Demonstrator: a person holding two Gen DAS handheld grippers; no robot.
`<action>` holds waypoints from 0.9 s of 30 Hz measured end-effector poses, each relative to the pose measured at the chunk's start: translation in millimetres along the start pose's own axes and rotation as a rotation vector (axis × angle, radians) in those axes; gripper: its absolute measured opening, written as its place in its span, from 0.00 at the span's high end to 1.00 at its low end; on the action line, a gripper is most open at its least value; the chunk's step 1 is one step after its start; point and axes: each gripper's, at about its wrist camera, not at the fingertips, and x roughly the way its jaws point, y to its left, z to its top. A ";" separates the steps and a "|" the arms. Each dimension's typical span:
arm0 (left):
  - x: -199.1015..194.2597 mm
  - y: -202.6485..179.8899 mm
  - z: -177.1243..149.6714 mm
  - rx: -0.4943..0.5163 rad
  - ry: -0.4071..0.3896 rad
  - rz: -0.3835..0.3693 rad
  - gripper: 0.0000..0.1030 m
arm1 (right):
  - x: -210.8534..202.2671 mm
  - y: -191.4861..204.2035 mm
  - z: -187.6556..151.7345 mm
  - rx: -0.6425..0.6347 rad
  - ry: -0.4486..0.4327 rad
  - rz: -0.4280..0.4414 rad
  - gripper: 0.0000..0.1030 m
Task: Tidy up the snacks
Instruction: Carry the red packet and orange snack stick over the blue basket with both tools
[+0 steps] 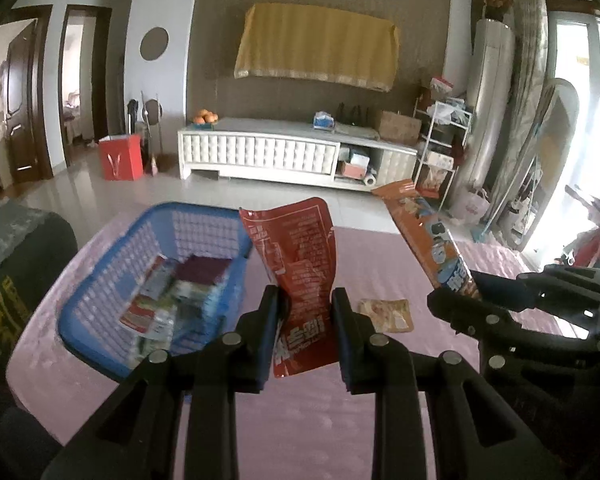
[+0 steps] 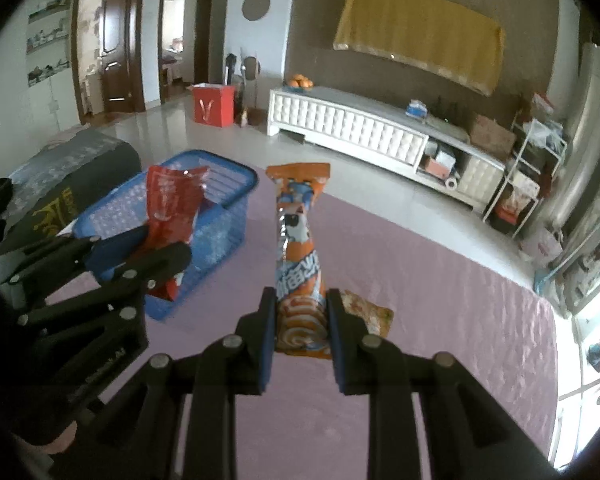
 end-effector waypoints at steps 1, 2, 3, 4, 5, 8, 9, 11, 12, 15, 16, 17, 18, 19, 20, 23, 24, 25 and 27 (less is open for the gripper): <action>-2.6 5.4 2.1 -0.002 -0.003 0.000 0.77 | -1.6 7.3 4.0 -0.009 -0.006 0.004 0.73; -4.9 11.8 3.9 -0.008 -0.002 -0.004 0.77 | -2.7 10.8 4.7 -0.015 -0.009 0.008 0.73; -6.2 16.9 5.4 -0.011 -0.001 -0.006 0.77 | -4.0 15.6 6.8 -0.021 -0.012 0.012 0.73; -7.6 21.8 6.3 -0.011 -0.003 -0.001 0.77 | -3.8 21.4 9.9 -0.028 -0.015 0.017 0.73; -9.2 28.1 8.3 -0.012 -0.007 0.006 0.77 | -2.3 26.7 13.6 -0.036 -0.015 0.023 0.73; -13.3 46.9 13.9 -0.017 -0.010 0.017 0.77 | 1.6 41.4 22.6 -0.047 -0.019 0.039 0.73; -14.4 52.7 15.6 -0.014 -0.011 0.023 0.77 | 3.0 45.1 24.8 -0.048 -0.020 0.042 0.73; -15.0 65.9 19.4 -0.008 -0.011 0.022 0.77 | 7.0 53.9 30.0 -0.050 -0.023 0.049 0.73; -14.7 72.5 21.2 -0.007 -0.009 0.023 0.77 | 7.0 59.6 30.6 -0.048 -0.024 0.053 0.73; -11.8 91.5 28.8 -0.006 -0.003 0.034 0.77 | 16.4 69.8 38.3 -0.032 -0.018 0.075 0.73; -11.1 97.2 30.9 -0.003 -0.003 0.040 0.77 | 19.4 73.4 41.5 -0.028 -0.018 0.080 0.73; -9.2 104.3 33.9 0.003 -0.001 0.048 0.77 | 22.3 76.8 43.9 -0.028 -0.018 0.083 0.73; -7.8 108.5 35.1 0.006 0.000 0.051 0.77 | 23.6 81.0 45.6 -0.030 -0.019 0.085 0.73; -5.4 114.2 37.5 0.011 0.004 0.052 0.77 | 26.6 84.7 49.4 -0.032 -0.021 0.088 0.73; -3.1 117.4 39.4 0.015 0.007 0.053 0.77 | 28.8 86.9 51.8 -0.034 -0.020 0.090 0.73; 5.1 128.1 43.1 0.028 0.022 0.037 0.76 | 37.1 91.6 60.5 -0.030 -0.014 0.099 0.73; 8.4 131.1 44.0 0.031 0.028 0.026 0.76 | 40.2 91.7 62.2 -0.025 -0.010 0.102 0.73; 12.3 134.2 44.8 0.033 0.032 0.017 0.76 | 43.4 92.6 64.4 -0.018 -0.004 0.105 0.73; 21.9 141.2 45.3 0.034 0.047 0.006 0.76 | 51.9 93.7 65.9 -0.002 0.018 0.113 0.73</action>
